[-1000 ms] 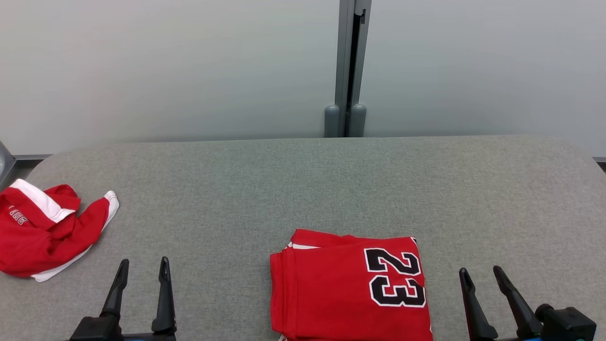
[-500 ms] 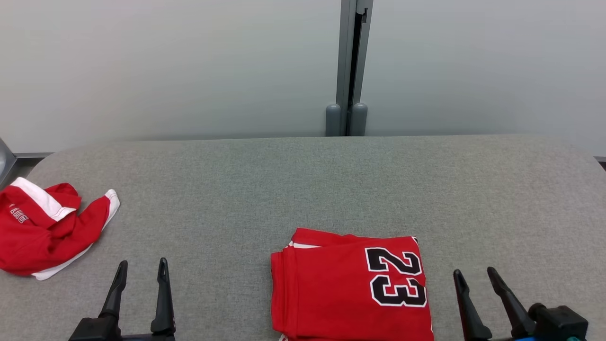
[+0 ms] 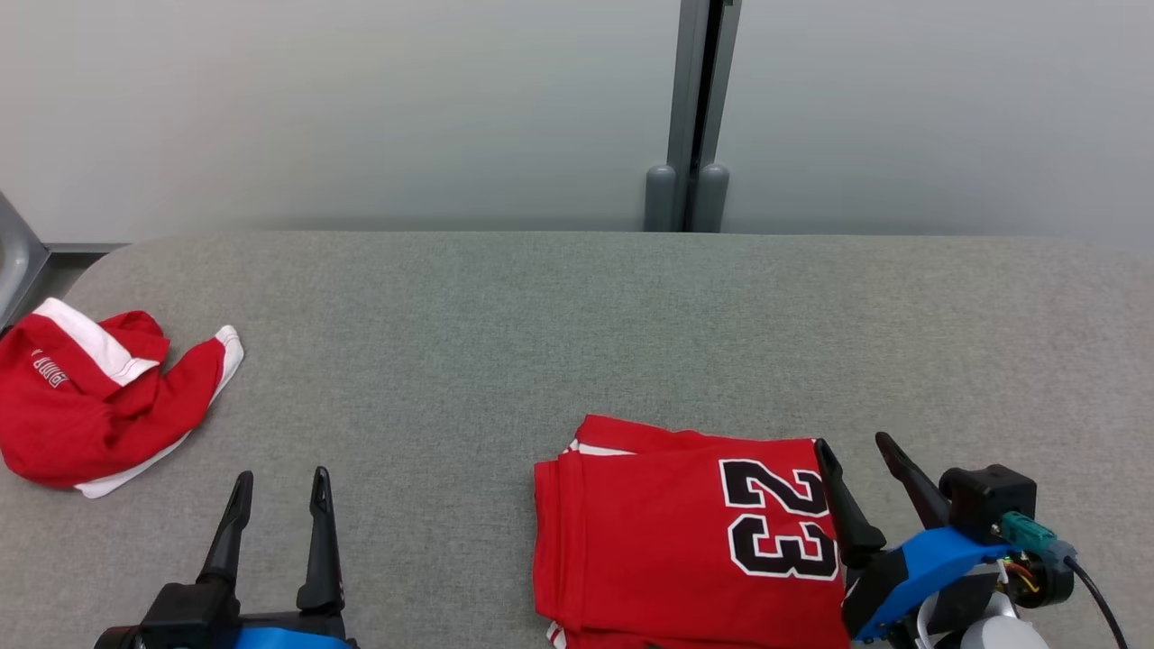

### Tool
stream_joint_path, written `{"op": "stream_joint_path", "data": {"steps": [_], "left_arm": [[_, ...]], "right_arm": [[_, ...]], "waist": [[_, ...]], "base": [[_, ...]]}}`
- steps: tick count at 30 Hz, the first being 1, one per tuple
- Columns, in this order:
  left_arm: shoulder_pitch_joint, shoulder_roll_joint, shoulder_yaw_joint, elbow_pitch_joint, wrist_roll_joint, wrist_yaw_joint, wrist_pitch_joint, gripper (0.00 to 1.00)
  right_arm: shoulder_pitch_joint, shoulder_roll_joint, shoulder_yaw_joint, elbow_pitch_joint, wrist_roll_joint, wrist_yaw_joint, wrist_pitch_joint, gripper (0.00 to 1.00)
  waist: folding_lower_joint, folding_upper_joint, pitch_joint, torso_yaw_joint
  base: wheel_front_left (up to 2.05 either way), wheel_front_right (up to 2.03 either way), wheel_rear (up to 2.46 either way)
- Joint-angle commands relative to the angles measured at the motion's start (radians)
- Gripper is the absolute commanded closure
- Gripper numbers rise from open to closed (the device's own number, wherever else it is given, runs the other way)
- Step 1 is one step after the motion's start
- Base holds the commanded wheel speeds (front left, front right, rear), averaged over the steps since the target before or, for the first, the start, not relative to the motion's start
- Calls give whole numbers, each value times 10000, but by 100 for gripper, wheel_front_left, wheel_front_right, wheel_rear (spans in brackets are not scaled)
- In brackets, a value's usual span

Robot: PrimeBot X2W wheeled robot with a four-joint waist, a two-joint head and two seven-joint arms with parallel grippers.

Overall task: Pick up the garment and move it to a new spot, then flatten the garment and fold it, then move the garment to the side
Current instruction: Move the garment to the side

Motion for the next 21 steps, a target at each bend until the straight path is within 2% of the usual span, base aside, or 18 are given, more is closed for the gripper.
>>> {"op": "stream_joint_path", "data": {"steps": [1, 10, 21], "left_arm": [[-185, 64, 50, 39, -30, 14, -70, 0], [-557, -6, -85, 292, -103, 70, -264, 0], [-941, -53, -240, 547, -159, 97, -419, 0]], "right_arm": [[-213, -16, -68, 260, 8, 3, -15, 0], [-669, -17, -409, 2282, 20, 3, -345, 0], [-1213, -17, -113, 4081, 544, 4, -853, 0]], "waist": [[-1, 0, 175, 160], [-1, 0, 676, 527], [-1, 0, 1140, 667]], "base": [[0, 0, 0], [0, 0, 0], [0, 0, 0]]}}
